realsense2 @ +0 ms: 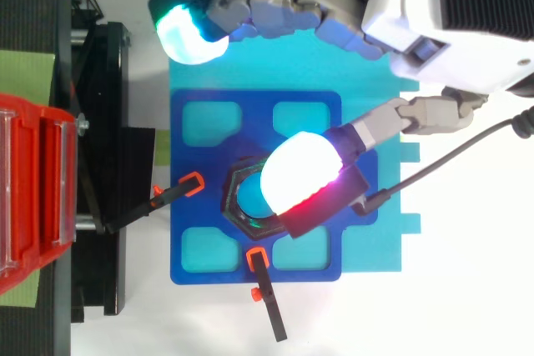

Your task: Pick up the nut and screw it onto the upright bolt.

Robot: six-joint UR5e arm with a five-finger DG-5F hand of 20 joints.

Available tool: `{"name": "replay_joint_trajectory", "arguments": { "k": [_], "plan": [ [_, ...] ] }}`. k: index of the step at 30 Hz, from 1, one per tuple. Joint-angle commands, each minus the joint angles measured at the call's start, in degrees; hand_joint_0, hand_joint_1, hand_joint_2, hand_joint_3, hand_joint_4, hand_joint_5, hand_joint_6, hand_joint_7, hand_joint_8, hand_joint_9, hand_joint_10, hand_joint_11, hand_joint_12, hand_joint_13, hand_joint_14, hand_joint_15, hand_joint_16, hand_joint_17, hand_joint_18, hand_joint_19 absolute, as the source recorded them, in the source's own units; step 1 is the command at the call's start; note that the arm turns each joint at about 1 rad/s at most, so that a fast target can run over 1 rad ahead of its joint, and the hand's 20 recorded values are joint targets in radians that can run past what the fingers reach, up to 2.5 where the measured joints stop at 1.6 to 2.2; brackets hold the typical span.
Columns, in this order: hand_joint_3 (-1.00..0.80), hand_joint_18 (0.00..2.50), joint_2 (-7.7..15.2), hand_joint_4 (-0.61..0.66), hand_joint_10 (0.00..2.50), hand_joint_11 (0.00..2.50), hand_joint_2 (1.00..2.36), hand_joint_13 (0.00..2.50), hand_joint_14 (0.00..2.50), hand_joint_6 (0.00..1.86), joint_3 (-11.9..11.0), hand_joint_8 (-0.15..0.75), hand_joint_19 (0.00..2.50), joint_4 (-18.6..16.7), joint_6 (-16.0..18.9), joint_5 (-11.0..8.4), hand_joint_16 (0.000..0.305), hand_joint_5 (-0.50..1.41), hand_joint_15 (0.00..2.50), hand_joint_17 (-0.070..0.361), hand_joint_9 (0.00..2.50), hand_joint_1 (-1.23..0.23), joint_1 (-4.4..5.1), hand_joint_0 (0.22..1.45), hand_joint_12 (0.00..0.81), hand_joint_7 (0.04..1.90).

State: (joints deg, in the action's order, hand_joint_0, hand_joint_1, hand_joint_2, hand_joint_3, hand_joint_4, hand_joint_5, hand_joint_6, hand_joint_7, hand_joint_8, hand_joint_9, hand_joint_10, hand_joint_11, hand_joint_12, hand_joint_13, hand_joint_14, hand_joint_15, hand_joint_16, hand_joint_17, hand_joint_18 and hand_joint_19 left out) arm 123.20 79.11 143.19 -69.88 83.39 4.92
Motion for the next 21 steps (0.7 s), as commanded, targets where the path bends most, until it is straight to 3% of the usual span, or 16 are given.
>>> {"name": "replay_joint_trajectory", "arguments": {
  "k": [1, 3, 9, 14, 17, 21],
  "plan": [
    [-0.5, 0.0, 0.02, 0.21, 0.0, 0.0, 1.0, 0.12, 0.0, 0.5, -0.1, 0.223, 0.0, -0.28, 0.01, 0.19, 0.046, -0.15, 0.0, 0.104, 0.53, -0.07, 0.44, 0.45, 0.352, 0.63],
    [-0.5, 0.0, 0.02, 0.2, 0.0, 0.0, 1.0, 0.06, 0.0, 0.5, -0.1, 0.22, 0.0, -0.28, 0.01, 0.1, 0.048, -0.15, 0.0, 0.108, 0.45, -0.03, 0.62, 0.45, 0.357, 0.63],
    [-0.5, 0.0, 0.02, 0.15, 0.0, 0.0, 1.0, 0.0, 0.0, 0.5, -0.1, 0.2, 0.0, 0.33, 0.19, -0.07, 0.051, -0.19, 0.0, 0.114, 0.27, 0.01, 2.47, 0.45, 0.354, 0.6],
    [-0.5, 0.0, 0.11, 0.09, 0.0, 0.0, 1.0, 0.0, 0.0, 0.5, -0.1, 0.213, 0.0, 1.91, 0.45, -0.07, 0.054, -0.26, 0.0, 0.121, 0.12, -0.18, 3.61, 0.42, 0.369, 0.55],
    [-0.5, 0.0, 0.02, 0.1, 0.0, 0.0, 1.0, 0.0, 0.0, 0.5, -0.1, 0.222, 0.0, 2.71, 0.45, -0.25, 0.051, -0.27, 0.0, 0.115, 0.03, -0.19, 4.05, 0.42, 0.363, 0.59],
    [-0.5, 0.0, 0.11, 0.2, 0.0, 0.0, 1.0, 0.11, 0.0, 0.5, -0.1, 0.256, 0.0, 3.58, 0.8, -0.43, 0.041, -0.25, 0.0, 0.093, 0.04, -0.26, 4.75, 0.43, 0.333, 0.65]
  ]
}}
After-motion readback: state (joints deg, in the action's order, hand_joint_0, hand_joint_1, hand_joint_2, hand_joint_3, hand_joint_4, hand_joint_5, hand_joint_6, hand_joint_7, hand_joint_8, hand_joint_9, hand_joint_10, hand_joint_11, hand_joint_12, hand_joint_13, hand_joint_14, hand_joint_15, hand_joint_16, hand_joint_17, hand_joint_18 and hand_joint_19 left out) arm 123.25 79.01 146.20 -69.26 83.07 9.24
